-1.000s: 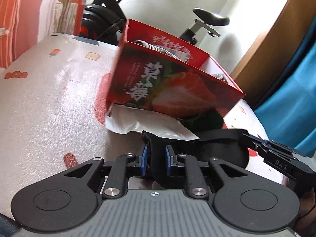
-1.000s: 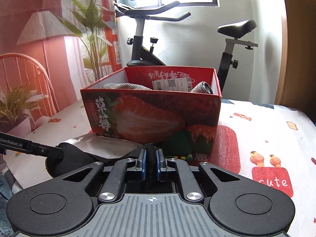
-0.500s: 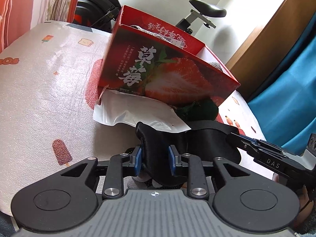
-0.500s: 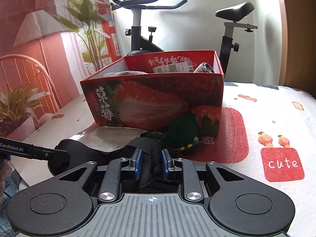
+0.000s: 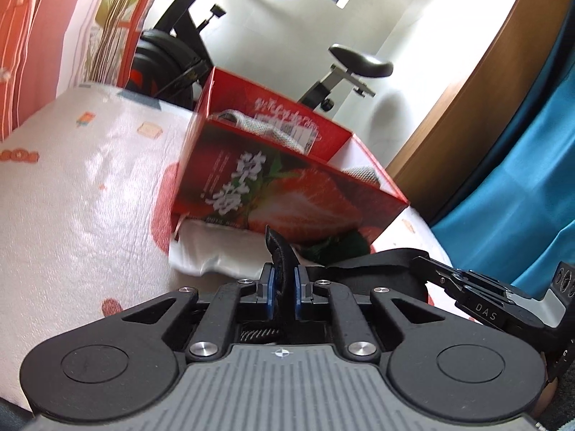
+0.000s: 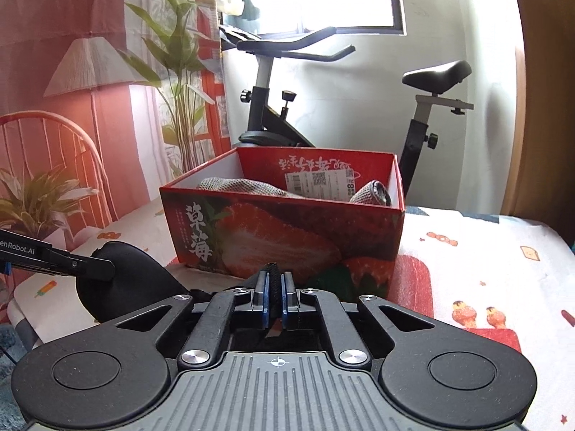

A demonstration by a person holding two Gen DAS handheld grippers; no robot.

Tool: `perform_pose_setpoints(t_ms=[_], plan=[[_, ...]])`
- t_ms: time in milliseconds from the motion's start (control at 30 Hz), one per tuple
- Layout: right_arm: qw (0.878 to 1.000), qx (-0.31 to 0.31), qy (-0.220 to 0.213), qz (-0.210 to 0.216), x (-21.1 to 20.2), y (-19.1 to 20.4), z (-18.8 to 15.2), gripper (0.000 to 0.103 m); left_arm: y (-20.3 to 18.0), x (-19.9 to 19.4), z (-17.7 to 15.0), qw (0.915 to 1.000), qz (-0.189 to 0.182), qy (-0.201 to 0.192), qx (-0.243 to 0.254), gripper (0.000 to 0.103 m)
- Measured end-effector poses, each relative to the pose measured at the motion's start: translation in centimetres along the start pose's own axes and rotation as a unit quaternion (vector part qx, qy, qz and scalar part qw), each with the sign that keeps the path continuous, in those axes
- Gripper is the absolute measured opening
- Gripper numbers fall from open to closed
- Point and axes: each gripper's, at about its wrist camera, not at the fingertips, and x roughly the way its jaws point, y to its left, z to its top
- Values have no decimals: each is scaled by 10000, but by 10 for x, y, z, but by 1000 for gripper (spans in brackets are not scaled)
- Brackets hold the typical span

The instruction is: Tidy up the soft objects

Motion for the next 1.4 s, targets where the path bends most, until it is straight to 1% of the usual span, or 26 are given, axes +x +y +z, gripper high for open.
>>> perform_pose_setpoints(t_ms=[200, 367, 500, 633, 700, 767, 833, 967, 1067, 1200, 1400], plan=[[9994, -69, -331, -43, -16, -1, 19, 6, -11, -26, 17, 9986, -47, -493, 184, 11], [9980, -222, -598, -23, -22, -1, 44, 6, -22, -40, 40, 9955, -58, -869, 385, 11], [9961, -500, -733, -8, -21, 1, 66, 6, -34, -38, 62, 9917, -29, -1120, 632, 11], [9944, -584, -881, -4, -16, -2, 92, 6, -42, -28, 83, 9894, -42, -1212, 800, 11], [9930, -735, -921, -44, -10, -3, 105, 6, -41, -20, 93, 9895, -89, -1207, 789, 11], [9918, -875, -923, -107, -1, -6, 117, 6, -41, -12, 103, 9891, -58, -1206, 845, 11], [9914, -934, -908, -144, 11, -10, 128, 6, -41, -3, 114, 9880, 42, -1219, 949, 11], [9915, -964, -834, -258, 43, -19, 149, 6, -37, 23, 140, 9893, 158, -1130, 909, 11], [9930, -878, -724, -304, 73, -29, 163, 6, -40, 43, 155, 9874, 333, -1099, 1087, 11], [9932, -992, -489, -378, 111, -44, 175, 6, -42, 71, 172, 9868, 467, -942, 1231, 11], [9933, -1024, -16, -535, 170, -65, 181, 6, -29, 119, 192, 9912, 594, -535, 1056, 11]])
